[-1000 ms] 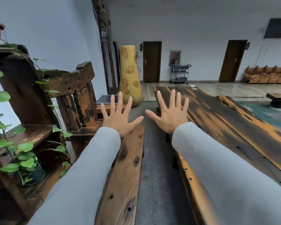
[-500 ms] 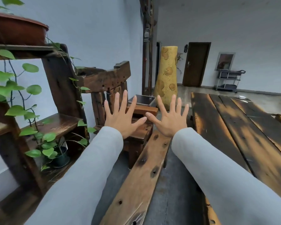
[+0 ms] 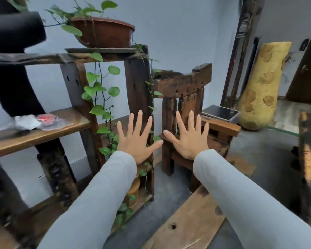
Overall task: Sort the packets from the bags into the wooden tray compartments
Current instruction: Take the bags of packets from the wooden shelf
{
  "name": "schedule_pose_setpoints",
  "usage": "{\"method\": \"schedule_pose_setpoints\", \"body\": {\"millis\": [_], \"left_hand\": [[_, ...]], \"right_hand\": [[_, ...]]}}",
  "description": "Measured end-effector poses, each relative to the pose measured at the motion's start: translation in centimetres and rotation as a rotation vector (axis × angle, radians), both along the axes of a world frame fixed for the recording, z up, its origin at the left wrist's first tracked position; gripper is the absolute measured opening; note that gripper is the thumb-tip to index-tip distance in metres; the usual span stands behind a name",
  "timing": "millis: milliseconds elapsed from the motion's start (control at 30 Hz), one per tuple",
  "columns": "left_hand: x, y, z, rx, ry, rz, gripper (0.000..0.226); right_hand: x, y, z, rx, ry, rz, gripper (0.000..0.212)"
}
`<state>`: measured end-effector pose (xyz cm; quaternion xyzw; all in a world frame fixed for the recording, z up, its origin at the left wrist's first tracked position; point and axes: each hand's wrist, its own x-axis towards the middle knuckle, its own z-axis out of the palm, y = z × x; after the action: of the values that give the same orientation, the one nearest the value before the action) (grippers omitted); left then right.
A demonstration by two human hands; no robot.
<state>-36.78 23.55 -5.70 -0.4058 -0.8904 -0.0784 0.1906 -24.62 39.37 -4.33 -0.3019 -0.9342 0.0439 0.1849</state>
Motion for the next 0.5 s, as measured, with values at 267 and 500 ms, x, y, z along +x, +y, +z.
{"method": "schedule_pose_setpoints", "body": {"millis": [267,500], "left_hand": [[-9.9,-9.0,-0.5,-0.004,-0.05,0.205,0.087],[-18.5,-17.1,-0.7,0.073,-0.12,0.412,0.089]], "right_hand": [[-12.7,-6.6,-1.2,0.046,0.003,0.192,0.087],[-23.3,-12.3,-0.6,0.081,-0.044,0.373,0.088]]}}
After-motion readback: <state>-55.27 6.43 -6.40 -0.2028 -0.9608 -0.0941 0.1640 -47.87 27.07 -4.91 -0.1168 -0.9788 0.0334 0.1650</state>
